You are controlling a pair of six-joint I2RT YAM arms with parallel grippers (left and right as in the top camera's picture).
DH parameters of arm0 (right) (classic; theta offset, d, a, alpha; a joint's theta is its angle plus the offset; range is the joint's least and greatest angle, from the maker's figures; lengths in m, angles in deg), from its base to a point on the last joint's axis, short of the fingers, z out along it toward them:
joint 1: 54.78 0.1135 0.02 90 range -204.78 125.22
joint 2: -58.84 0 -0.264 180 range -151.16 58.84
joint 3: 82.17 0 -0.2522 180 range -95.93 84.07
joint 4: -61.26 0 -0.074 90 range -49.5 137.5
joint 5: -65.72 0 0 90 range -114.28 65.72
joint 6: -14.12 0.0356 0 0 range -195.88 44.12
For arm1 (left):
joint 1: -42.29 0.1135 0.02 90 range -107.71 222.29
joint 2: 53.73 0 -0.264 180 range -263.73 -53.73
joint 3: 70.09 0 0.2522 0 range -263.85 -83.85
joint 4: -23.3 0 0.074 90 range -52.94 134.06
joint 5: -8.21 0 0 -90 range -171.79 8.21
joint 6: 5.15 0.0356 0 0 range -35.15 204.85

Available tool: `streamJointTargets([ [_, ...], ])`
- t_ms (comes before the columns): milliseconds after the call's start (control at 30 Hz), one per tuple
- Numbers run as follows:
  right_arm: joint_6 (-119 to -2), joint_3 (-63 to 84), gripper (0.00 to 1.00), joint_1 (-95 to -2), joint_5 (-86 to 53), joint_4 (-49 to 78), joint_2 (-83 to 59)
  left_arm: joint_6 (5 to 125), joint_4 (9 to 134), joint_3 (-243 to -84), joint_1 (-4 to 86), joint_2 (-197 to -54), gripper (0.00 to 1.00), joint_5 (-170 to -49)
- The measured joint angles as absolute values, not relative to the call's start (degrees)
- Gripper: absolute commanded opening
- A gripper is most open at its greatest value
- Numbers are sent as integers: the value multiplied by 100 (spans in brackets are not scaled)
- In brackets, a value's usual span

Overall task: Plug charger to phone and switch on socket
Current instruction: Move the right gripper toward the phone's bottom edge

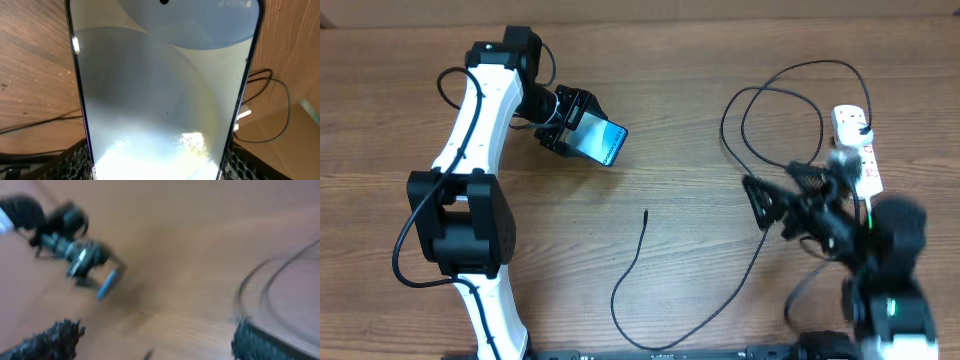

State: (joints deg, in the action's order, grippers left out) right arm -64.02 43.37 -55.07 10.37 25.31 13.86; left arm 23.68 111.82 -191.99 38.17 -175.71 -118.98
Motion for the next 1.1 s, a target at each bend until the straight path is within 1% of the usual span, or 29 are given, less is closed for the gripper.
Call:
streamJointTargets([
  [100, -6374, 3399, 100, -5507, 2038, 2649, -211, 2368, 11167, -19210, 3817, -17571, 4, -11900],
  [133, -6343, 3102, 100, -5505, 2633, 2994, -904, 2368, 11176, -19212, 3817, -17571, 4, -11902],
  [167, -6317, 3008, 100, -5505, 2849, 3136, -1134, 2368, 11167, -19212, 3817, -17571, 4, -11902],
  [200, -6194, 2866, 100, -5503, 3363, 3543, -1634, 2366, 11169, -19212, 3817, -17571, 4, -11904],
  [233, -5897, 2793, 100, -5503, 3964, 4058, -2178, 2346, 11167, -19212, 3817, -17571, 4, -11898],
  [333, -4780, 2758, 100, -5501, 4657, 5407, -2965, 2276, 11176, -19214, 3817, -17571, 4, -11900],
  [367, -4254, 2754, 100, -5501, 4849, 5706, -3284, 2224, 11167, -19214, 3817, -17571, 4, -11898],
  [433, -3797, 2754, 100, -5501, 4993, 5859, -3601, 2169, 11169, -19216, 3817, -17571, 4, -11902],
  [500, -3371, 2754, 100, -5481, 5046, 5855, -3868, 2034, 11167, -19218, 3817, -17571, 4, -11900],
  [600, -3148, 2754, 100, -5306, 4840, 5682, -3885, 1874, 11165, -19218, 3815, -17571, 4, -11900],
  [867, -2579, 2754, 100, -4432, 3883, 5540, -3885, 1579, 11165, -19218, 3627, -17571, 4, -11832],
  [1100, -2488, 2754, 100, -3748, 2989, 5462, -3885, 1057, 11163, -19218, 3288, -17571, 4, -11642],
])
